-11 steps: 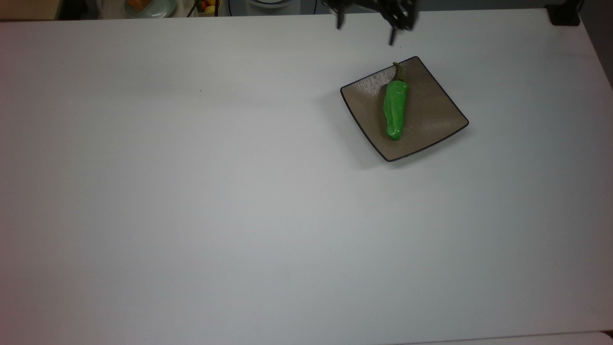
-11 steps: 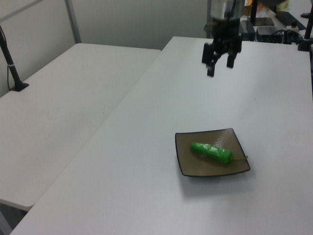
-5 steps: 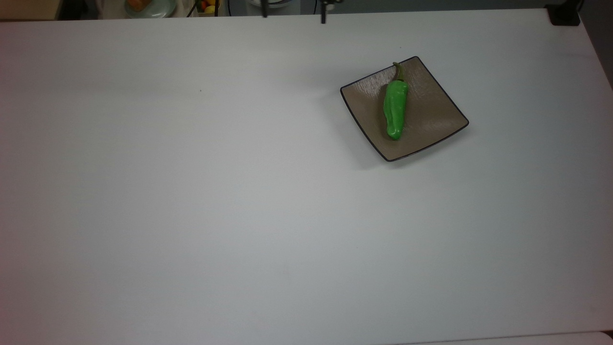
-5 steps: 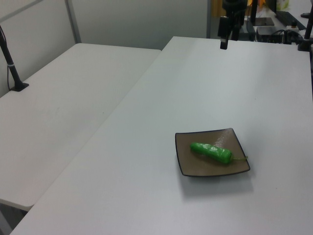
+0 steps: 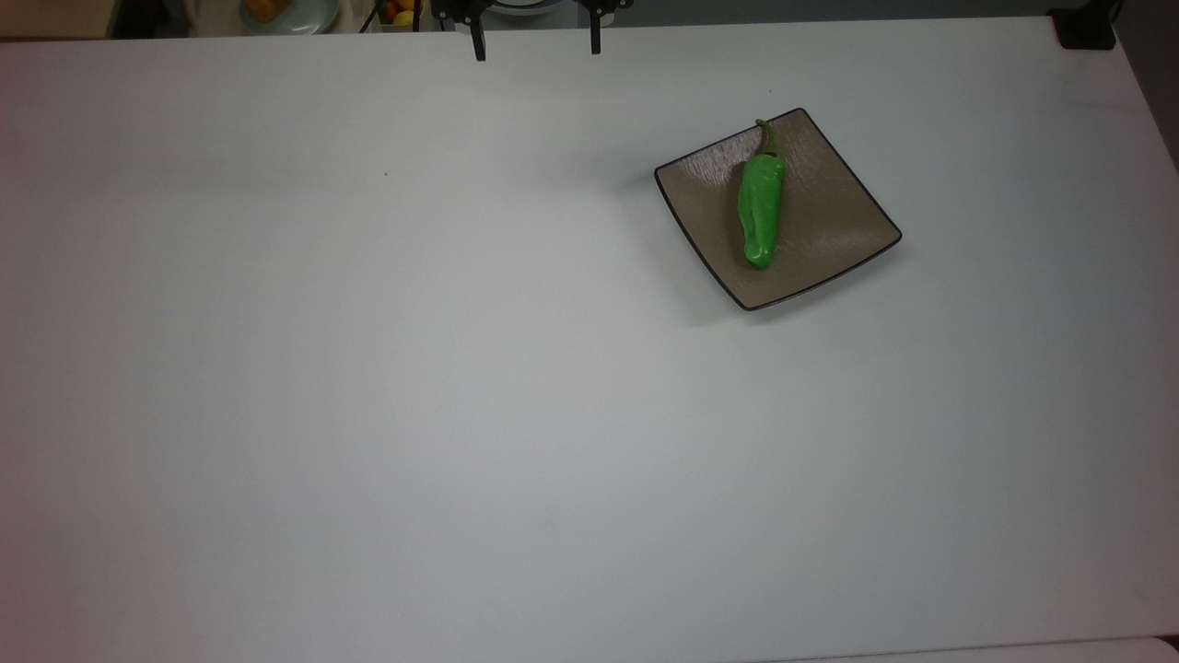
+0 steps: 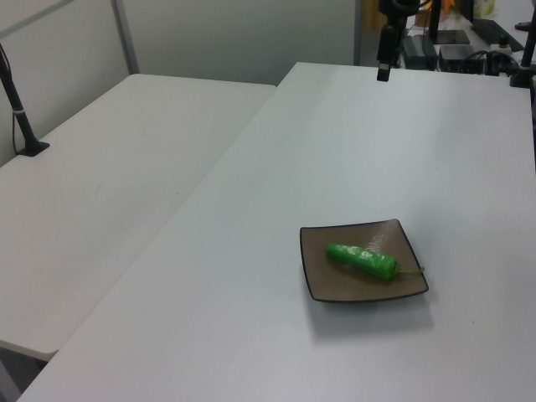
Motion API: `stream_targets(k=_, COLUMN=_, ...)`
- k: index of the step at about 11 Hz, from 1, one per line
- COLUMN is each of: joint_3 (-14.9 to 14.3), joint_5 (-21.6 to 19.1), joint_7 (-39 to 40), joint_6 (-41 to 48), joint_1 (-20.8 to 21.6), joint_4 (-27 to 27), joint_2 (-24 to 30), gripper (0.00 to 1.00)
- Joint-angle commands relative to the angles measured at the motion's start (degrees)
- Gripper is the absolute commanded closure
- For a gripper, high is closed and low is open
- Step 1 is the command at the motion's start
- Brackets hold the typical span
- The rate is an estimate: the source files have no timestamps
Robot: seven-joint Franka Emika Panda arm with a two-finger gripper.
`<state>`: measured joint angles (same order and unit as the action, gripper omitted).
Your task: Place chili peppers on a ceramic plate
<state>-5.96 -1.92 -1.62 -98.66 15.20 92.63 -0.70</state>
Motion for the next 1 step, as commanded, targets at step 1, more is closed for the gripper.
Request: stream_targets(k=1, joint_3=0.0, joint_5=0.5, joint_7=1.2, joint_6=-1.5, joint_1=0.0, joint_4=1.8, joint_2=0.9, gripper=0.0)
